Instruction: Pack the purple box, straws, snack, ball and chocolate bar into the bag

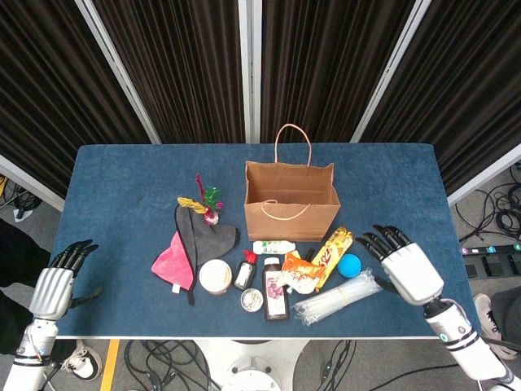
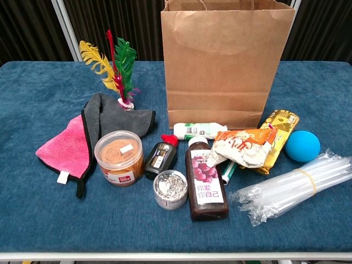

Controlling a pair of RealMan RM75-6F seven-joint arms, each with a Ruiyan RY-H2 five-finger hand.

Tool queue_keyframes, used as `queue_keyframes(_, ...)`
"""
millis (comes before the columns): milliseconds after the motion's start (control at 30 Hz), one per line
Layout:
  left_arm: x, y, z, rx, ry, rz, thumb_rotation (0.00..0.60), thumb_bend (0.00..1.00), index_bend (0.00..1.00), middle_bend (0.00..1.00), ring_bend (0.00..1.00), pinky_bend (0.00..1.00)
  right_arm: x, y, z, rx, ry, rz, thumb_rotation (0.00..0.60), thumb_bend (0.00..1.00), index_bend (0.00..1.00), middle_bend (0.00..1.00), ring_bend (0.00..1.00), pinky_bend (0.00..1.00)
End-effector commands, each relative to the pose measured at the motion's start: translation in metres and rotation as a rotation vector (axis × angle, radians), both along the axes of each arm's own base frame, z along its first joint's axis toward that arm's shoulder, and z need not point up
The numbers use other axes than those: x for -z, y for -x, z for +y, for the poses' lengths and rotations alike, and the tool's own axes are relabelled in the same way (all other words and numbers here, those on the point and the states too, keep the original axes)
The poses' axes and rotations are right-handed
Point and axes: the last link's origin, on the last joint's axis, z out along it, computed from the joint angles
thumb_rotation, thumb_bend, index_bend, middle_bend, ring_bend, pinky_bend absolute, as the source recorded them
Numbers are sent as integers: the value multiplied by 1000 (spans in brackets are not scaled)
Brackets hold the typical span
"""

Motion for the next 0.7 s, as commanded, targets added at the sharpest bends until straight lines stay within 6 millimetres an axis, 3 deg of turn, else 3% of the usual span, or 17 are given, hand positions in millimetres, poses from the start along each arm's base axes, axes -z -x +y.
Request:
queue_keyframes(33,-2,0,-2,-3,-7,-1,600,225,227,240,158,251,31,26,29,1,-122,37,600,1,237,255,156,239)
queue_keyframes(400,-6,4,-5,-8,-21,2,600,225,226,239,158,251,78,45,46,31,-237,88,600,6,250,261,162,254)
queue_keyframes(700,-6,7,-8,23,-58,8,600,225,226,240,158,240,91,32,35,-66,-185,108,600,13,259,267,162,256)
